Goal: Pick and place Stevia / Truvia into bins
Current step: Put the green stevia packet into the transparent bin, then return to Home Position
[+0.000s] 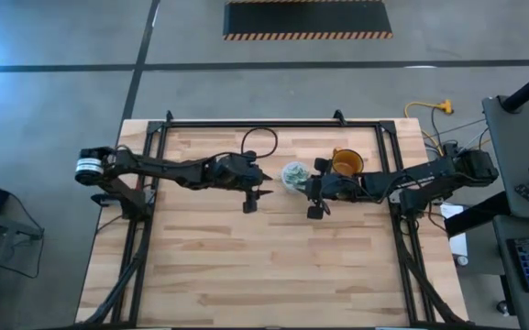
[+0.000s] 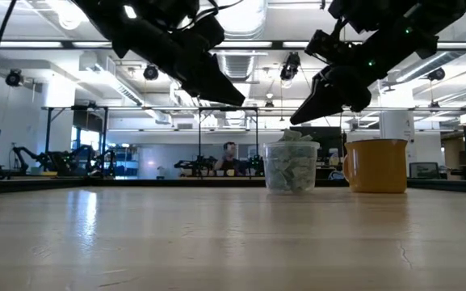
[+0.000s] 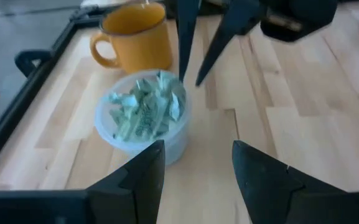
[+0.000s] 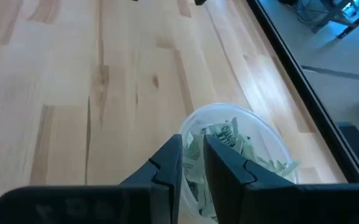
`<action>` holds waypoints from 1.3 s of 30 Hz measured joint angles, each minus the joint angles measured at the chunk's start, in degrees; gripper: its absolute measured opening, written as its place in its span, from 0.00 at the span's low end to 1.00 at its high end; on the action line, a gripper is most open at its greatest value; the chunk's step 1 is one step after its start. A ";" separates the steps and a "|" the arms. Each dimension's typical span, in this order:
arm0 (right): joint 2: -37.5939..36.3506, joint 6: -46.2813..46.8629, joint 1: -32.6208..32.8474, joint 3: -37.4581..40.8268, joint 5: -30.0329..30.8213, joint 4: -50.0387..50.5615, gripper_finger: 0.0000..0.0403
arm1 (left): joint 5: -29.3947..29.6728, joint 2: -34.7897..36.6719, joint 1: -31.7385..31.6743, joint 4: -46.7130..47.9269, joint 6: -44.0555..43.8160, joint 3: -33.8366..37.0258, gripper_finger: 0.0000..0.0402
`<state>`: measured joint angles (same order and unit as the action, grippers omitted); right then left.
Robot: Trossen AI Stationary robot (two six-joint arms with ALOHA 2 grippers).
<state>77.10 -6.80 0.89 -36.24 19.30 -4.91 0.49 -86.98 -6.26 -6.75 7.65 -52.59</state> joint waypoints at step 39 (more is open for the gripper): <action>-9.13 1.15 -1.86 0.03 -19.29 4.58 0.14 | -4.75 2.73 0.99 3.11 2.67 1.63 0.43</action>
<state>67.97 -5.66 -0.97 -36.21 0.01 -0.33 -4.25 -84.25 -5.27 -3.63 10.32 -50.96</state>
